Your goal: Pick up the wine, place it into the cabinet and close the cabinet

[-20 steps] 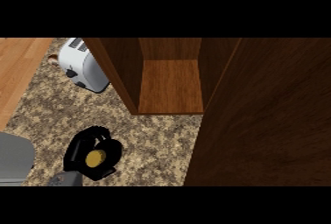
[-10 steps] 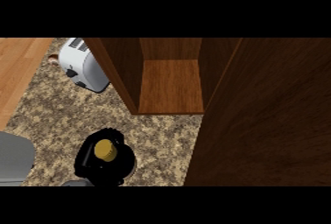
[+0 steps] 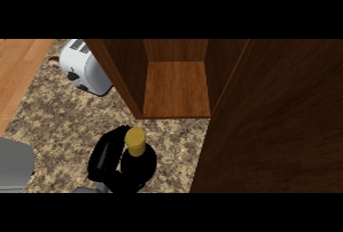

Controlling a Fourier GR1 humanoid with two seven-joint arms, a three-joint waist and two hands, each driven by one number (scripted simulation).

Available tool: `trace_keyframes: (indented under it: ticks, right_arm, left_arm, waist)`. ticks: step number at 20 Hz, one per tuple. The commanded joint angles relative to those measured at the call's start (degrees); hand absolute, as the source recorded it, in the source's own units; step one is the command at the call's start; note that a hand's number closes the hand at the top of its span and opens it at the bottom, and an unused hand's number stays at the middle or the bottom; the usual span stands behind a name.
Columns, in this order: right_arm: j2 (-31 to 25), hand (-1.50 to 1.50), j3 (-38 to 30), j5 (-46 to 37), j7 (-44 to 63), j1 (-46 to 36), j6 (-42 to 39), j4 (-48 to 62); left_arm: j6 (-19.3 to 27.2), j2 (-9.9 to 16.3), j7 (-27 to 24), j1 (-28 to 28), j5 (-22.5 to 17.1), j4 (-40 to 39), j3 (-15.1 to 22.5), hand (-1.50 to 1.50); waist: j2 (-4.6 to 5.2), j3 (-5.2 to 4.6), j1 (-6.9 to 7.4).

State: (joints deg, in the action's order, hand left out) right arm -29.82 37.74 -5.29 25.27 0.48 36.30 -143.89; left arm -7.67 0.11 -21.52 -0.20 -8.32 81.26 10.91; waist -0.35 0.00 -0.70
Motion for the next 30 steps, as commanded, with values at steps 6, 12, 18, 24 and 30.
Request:
trace_keyframes:
  ticks: [6, 12, 18, 24, 30]
  right_arm:
    - [-4.1, -1.50, -1.6, -0.7, 5.2, 4.2, -0.4, -15.6]
    - [-3.7, -1.50, 0.6, -0.9, -0.1, 7.0, -0.6, -13.5]
    - [-3.6, -1.50, 0.1, 1.0, -0.1, 6.4, -1.1, -13.4]
    - [-2.1, -1.50, 3.0, -0.4, -5.3, 9.3, -1.0, -9.8]
    - [-4.4, -1.50, -1.0, 5.1, -9.1, 11.9, -3.1, -10.5]
  left_arm:
    - [12.4, -0.1, 3.0, -8.2, 1.2, -0.6, 1.1, 1.50]
    - [13.8, 0.0, 3.9, -12.3, 3.5, -5.0, 0.5, 1.50]
    - [17.8, -0.1, 2.8, -22.3, 2.4, -14.0, 0.7, 1.50]
    - [19.1, -0.1, 2.2, -28.9, 0.4, -23.9, 1.2, 1.50]
    - [19.4, -0.1, -2.5, -31.8, -5.1, -30.5, 3.9, 1.50]
  waist:
    - [0.08, -0.14, -0.68]
    - [0.16, -0.05, -0.37]
    - [0.27, -0.11, -1.03]
    - [0.36, -0.07, -1.33]
    - [0.41, 0.02, -1.61]
